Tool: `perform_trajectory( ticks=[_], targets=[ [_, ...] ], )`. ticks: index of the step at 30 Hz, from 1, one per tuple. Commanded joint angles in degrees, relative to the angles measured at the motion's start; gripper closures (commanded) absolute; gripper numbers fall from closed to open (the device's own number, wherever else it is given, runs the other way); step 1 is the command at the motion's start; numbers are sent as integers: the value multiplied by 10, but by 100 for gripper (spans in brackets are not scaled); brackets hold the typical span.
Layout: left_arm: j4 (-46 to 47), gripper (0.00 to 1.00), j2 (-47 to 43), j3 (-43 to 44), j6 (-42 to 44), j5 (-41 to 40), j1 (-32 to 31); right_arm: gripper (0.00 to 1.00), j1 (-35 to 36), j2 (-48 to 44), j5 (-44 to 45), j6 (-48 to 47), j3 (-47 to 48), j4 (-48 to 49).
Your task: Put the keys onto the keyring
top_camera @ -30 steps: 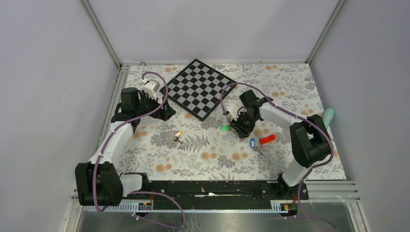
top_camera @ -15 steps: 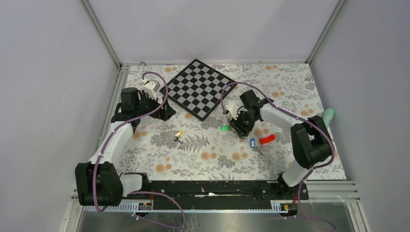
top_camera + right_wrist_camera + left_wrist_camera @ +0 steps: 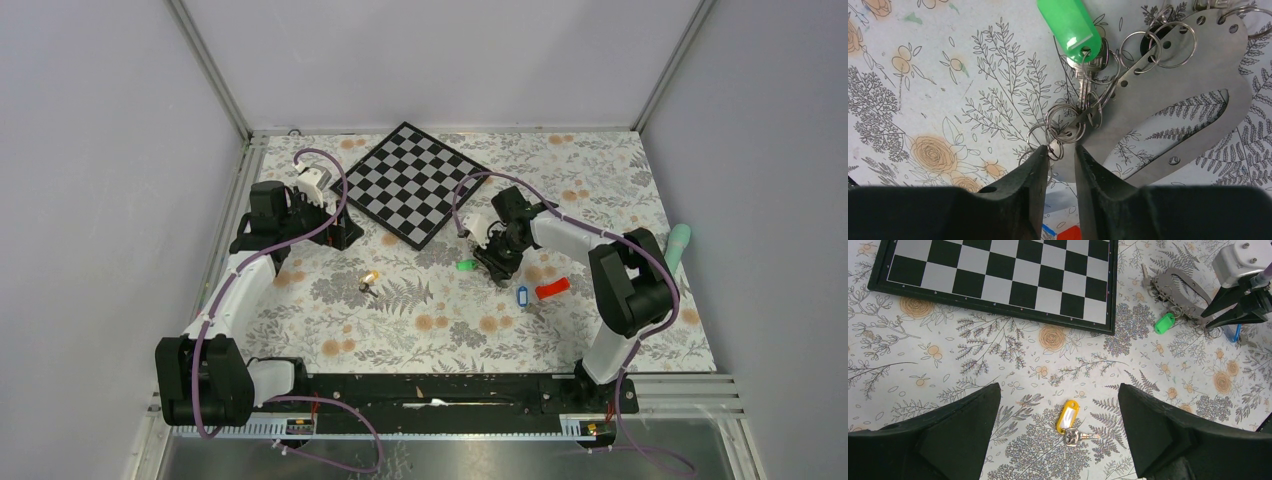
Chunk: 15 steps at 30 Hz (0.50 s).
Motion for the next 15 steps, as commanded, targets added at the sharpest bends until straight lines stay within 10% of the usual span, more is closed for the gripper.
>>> perform_trajectory(
  ticks=[1,15],
  targets=[
    [28,1,-10,8,7,24,3,71,5,3,-20,-14,20,-2],
    [34,1,-9,5,6,25,3,96,5,-6,-59,-37,39,-41]
  ],
)
